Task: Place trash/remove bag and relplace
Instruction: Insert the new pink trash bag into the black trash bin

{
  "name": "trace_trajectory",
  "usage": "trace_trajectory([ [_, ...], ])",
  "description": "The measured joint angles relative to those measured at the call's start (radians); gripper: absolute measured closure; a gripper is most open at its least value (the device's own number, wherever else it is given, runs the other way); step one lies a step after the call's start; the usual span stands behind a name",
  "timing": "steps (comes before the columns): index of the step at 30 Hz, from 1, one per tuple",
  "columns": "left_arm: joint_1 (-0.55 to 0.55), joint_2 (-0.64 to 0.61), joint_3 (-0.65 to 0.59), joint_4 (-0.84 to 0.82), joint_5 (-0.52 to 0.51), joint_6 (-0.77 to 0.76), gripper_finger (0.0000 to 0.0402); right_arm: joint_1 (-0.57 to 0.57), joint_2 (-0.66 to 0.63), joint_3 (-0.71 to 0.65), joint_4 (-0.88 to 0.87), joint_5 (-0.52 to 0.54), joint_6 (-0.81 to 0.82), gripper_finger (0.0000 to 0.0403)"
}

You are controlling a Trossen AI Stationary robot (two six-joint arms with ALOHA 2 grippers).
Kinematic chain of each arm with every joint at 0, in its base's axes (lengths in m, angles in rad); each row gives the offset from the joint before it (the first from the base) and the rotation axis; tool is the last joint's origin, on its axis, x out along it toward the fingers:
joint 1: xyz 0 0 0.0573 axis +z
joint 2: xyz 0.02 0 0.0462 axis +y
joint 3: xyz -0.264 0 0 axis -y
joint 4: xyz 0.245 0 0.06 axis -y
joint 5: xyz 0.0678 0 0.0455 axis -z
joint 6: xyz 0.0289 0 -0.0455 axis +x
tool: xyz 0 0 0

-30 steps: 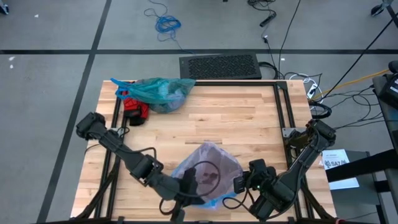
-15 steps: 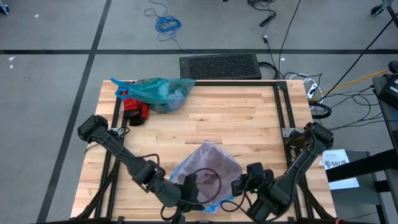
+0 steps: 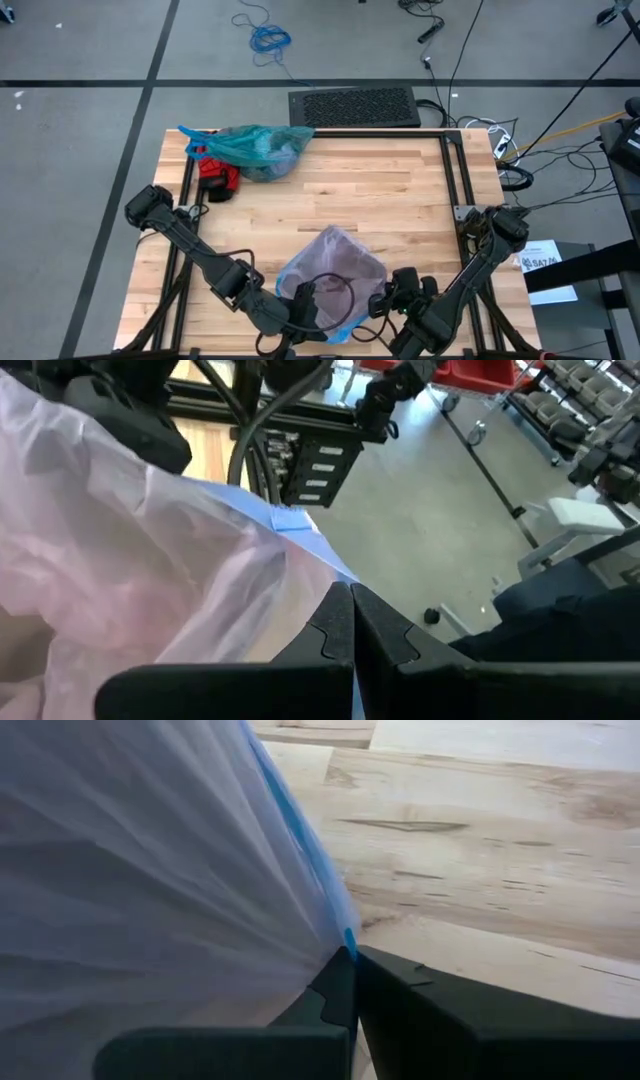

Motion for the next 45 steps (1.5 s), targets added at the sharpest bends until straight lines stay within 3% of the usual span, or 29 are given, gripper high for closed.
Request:
trace_trajectory([
  [10, -0.004, 0.000, -0.046, -0.048, -0.052, -0.001, 0.0402, 0.008, -0.002, 0.154, -0.164, 0.040, -0.096, 0.0403],
  [14, 0.004, 0.000, -0.046, -0.078, -0.067, 0.003, 0.0402, 0.010, -0.002, 0.240, -0.119, 0.115, -0.352, 0.0403],
  [19, 0.016, 0.000, -0.046, -0.077, -0.048, 0.004, 0.0402, 0.029, -0.003, 0.361, 0.096, 0.203, -0.875, 0.0403],
  [24, 0.020, 0.000, -0.046, -0.076, -0.040, 0.009, 0.0402, 0.014, -0.004, 0.436, 0.150, 0.172, -1.025, 0.0373],
  [29, 0.026, 0.000, -0.046, -0.076, -0.047, 0.007, 0.0402, -0.001, -0.004, 0.463, 0.101, 0.125, -1.034, 0.0299],
  [35, 0.026, 0.000, -0.046, -0.074, -0.049, 0.002, 0.0402, -0.001, -0.003, 0.463, -0.074, 0.045, -0.883, 0.0214],
  [40, 0.026, 0.000, -0.046, -0.077, -0.048, 0.002, 0.0402, 0.006, -0.007, 0.463, -0.084, -0.023, -0.848, 0.0176],
  [45, 0.026, 0.000, -0.045, -0.079, -0.035, 0.003, 0.0402, 0.007, -0.014, 0.491, -0.104, -0.076, -0.845, 0.0163],
])
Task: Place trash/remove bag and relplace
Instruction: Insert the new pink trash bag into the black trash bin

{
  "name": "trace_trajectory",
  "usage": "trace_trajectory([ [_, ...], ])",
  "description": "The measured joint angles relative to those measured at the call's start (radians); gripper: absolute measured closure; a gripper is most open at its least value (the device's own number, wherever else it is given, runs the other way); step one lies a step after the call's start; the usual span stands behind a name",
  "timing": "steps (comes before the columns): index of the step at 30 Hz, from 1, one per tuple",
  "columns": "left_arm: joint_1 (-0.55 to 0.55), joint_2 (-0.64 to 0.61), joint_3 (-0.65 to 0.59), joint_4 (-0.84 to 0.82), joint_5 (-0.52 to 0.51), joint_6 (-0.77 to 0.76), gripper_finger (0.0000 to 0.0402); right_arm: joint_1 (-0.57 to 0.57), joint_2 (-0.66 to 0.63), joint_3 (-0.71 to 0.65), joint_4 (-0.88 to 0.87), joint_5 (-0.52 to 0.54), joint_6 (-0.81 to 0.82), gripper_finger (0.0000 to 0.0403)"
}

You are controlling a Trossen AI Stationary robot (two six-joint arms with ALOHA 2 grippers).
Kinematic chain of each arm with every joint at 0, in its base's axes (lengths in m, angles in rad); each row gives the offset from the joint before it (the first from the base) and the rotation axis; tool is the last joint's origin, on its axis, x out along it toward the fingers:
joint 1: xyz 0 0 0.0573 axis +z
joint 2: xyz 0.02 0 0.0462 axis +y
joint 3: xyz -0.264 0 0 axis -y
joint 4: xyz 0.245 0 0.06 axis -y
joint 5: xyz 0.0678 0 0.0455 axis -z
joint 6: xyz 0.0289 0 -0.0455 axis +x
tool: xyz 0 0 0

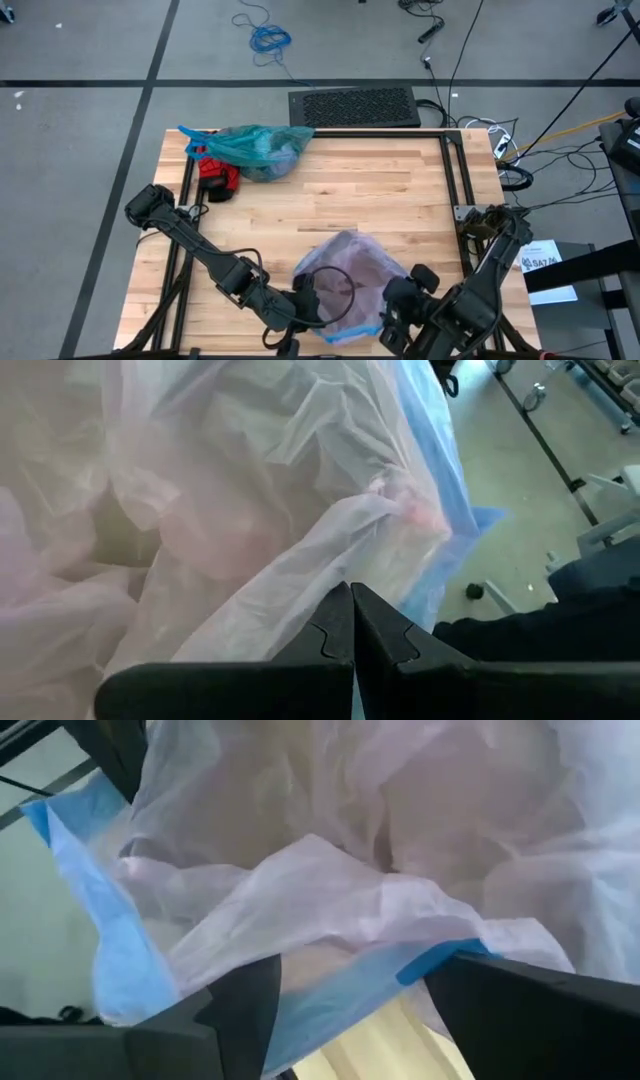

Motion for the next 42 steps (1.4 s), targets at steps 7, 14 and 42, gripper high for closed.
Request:
trace_trajectory([
  [7, 0.000, 0.000, 0.000, -0.051, 0.008, -0.002, 0.0402, 0.000, -0.016, 0.067, -0.061, -0.095, 0.038, 0.0163],
  [14, 0.000, 0.000, 0.000, -0.049, 0.010, 0.001, 0.0402, -0.002, -0.023, 0.067, -0.061, -0.124, 0.107, 0.0197],
  [42, 0.000, -0.038, 0.001, -0.181, -0.046, 0.001, 0.0402, 0.048, -0.022, -0.056, 0.000, -0.008, 0.261, 0.0375],
])
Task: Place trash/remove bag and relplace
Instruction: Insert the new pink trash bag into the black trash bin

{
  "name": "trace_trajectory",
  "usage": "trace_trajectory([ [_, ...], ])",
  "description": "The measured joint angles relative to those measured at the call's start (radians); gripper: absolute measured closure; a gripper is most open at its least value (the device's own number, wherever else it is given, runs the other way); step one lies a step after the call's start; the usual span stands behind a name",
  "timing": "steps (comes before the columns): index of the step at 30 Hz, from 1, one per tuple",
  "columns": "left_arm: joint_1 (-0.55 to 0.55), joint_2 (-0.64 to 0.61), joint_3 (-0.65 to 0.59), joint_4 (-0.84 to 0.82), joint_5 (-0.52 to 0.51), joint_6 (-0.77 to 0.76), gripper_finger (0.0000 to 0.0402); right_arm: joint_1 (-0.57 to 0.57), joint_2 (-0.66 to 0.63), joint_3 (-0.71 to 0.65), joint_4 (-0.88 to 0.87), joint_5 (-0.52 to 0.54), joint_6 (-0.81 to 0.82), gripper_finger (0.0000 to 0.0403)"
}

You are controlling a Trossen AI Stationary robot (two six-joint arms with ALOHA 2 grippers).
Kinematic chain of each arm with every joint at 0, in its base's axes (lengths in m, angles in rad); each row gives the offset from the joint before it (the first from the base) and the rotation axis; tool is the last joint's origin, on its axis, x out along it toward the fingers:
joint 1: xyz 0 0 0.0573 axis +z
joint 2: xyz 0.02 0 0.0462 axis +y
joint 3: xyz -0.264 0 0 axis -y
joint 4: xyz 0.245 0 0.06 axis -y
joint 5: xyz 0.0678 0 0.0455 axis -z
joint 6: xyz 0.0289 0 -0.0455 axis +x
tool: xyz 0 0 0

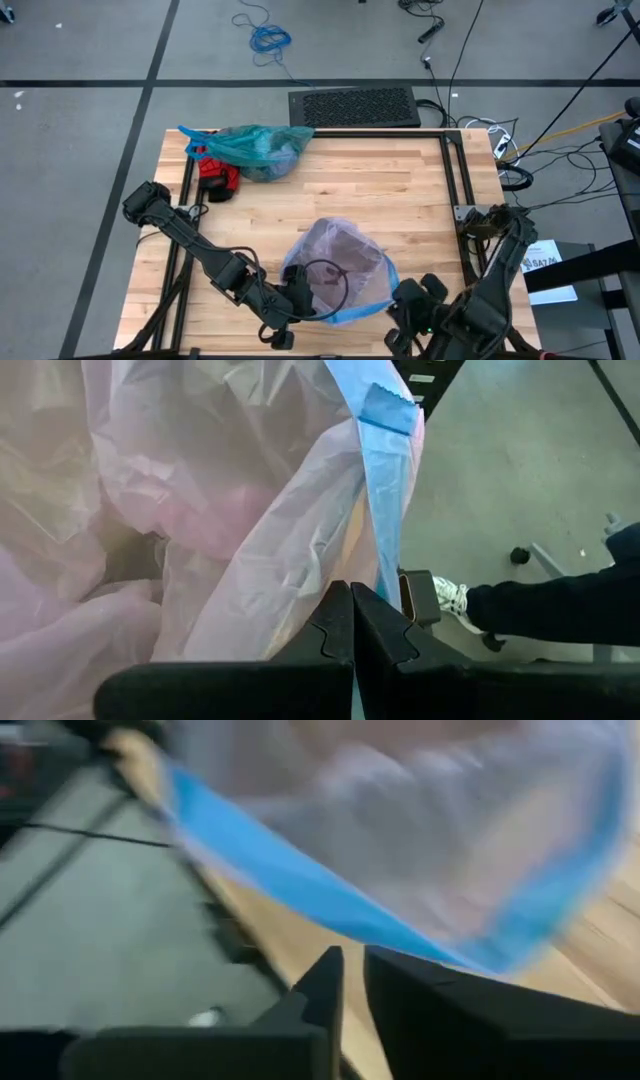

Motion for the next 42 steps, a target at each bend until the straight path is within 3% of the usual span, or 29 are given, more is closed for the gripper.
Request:
trace_trajectory([
  [8, 0.002, -0.001, 0.000, 0.003, 0.000, 0.005, 0.0402, -0.096, 0.000, 0.086, 0.316, 0.047, -0.492, 0.0275],
  [13, 0.001, -0.003, 0.000, 0.004, 0.000, 0.004, 0.0402, -0.196, 0.000, 0.085, 0.364, -0.056, -0.644, 0.0222],
  [18, -0.007, -0.003, 0.000, 0.004, 0.000, 0.004, 0.0402, -0.254, 0.009, 0.065, 0.387, -0.231, -0.759, 0.0208],
  [27, -0.016, -0.025, 0.000, -0.006, -0.020, 0.006, 0.0402, -0.267, 0.071, 0.036, 0.409, -0.335, -0.815, 0.0219],
  [32, -0.016, -0.040, 0.000, -0.026, -0.033, 0.026, 0.0402, -0.265, 0.083, 0.037, 0.487, -0.332, -0.815, 0.0232],
  [36, -0.016, -0.042, 0.001, -0.042, -0.033, 0.026, 0.0402, -0.252, 0.083, 0.037, 0.516, -0.294, -0.782, 0.0280],
  [42, -0.016, -0.042, 0.000, -0.044, -0.046, 0.025, 0.0402, -0.205, 0.096, 0.037, 0.552, -0.265, -0.776, 0.0385],
])
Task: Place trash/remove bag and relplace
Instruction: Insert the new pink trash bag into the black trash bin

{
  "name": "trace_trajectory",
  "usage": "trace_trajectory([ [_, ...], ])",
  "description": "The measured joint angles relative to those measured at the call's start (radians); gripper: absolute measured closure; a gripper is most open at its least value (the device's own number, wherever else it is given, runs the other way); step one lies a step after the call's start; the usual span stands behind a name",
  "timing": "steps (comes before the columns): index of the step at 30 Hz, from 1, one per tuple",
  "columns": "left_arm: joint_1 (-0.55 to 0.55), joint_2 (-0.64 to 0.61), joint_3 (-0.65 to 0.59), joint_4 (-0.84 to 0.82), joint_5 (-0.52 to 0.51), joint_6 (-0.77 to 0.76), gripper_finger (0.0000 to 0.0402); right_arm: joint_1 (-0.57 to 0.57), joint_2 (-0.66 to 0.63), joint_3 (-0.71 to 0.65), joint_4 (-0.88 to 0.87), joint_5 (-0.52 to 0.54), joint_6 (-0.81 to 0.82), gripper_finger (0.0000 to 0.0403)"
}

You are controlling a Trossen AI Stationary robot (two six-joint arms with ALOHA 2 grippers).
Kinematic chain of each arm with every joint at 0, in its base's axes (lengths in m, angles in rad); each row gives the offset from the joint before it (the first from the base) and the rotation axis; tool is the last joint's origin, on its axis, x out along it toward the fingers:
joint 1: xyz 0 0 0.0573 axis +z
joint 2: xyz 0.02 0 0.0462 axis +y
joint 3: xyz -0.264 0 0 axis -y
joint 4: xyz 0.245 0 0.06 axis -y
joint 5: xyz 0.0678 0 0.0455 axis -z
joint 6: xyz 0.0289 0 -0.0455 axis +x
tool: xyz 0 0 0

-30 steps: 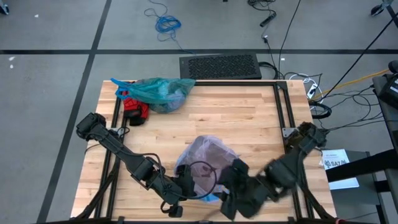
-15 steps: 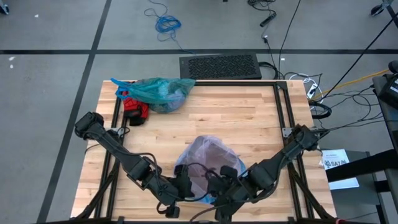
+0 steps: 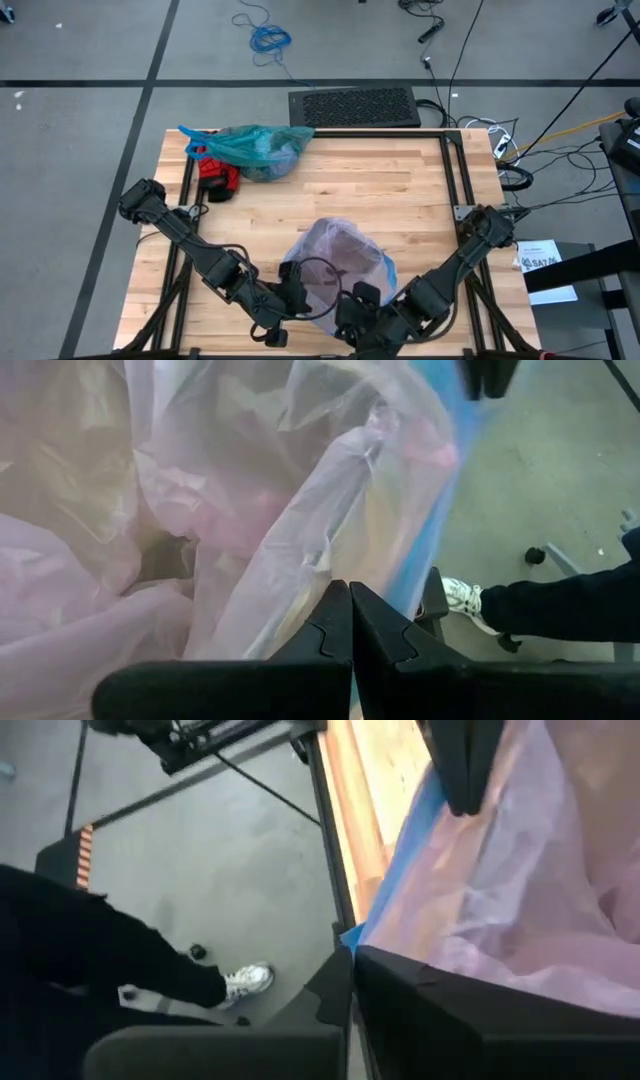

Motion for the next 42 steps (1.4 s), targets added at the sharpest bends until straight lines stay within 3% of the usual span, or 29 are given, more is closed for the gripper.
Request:
trace_trajectory([
  [5, 0.000, 0.000, 0.000, 0.000, -0.004, -0.002, 0.0402, 0.028, 0.022, 0.000, 0.002, 0.081, 0.048, 0.0392],
  [24, 0.000, 0.000, 0.000, -0.031, -0.019, -0.007, 0.0402, 0.080, 0.181, 0.000, -0.183, 0.215, 0.229, 0.0394],
  [30, 0.000, 0.000, 0.000, -0.050, -0.027, -0.006, 0.0402, 0.086, 0.144, 0.005, -0.119, 0.168, 0.302, 0.0349],
  [42, 0.000, -0.097, 0.000, -0.053, -0.030, -0.025, 0.0402, 0.120, 0.022, 0.021, -0.055, 0.206, 0.297, 0.0217],
])
